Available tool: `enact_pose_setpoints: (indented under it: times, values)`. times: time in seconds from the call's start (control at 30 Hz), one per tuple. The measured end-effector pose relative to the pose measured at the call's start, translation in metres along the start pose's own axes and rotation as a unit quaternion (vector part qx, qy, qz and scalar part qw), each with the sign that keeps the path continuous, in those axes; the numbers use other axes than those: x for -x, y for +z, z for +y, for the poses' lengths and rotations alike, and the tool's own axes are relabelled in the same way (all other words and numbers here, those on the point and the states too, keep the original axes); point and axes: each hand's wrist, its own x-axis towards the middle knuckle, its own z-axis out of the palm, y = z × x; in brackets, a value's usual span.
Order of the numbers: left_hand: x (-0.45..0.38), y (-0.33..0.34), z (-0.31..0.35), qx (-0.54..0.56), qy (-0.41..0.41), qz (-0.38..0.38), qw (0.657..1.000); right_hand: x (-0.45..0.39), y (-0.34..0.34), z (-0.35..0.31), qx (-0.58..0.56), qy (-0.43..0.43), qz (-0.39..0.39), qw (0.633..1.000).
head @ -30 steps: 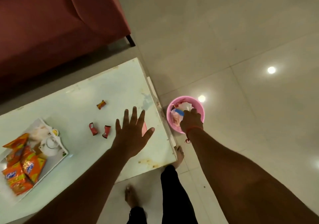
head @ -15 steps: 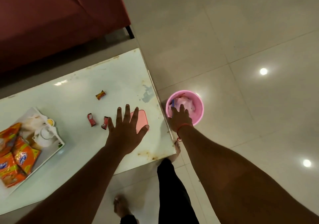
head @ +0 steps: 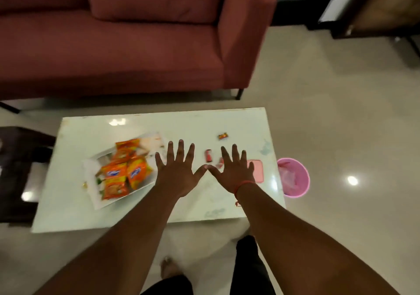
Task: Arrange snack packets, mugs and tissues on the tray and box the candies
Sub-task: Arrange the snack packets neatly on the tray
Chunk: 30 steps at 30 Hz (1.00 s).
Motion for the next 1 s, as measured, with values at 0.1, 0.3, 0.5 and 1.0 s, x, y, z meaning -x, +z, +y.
enact_pose_setpoints:
  times: [0.1,0.3,0.5,1.0]
  values:
    - [0.048,-0.016,-0.089,0.007,-0.041,0.023,0.999,0.031,0.02,-0.074,0.022,-0.02,0.001,1.0]
    - [0.095,-0.017,-0.209,0.032,-0.102,0.022,0.994,0.06,0.054,-0.177,0.065,-0.072,-0.011,0.995]
    - [0.089,-0.001,-0.234,0.043,-0.124,0.007,0.991,0.039,0.072,-0.216,0.097,-0.1,-0.024,0.99]
    - [-0.034,0.079,-0.307,0.165,-0.217,-0.031,0.962,-0.12,0.166,-0.276,-0.1,-0.101,-0.076,0.987]
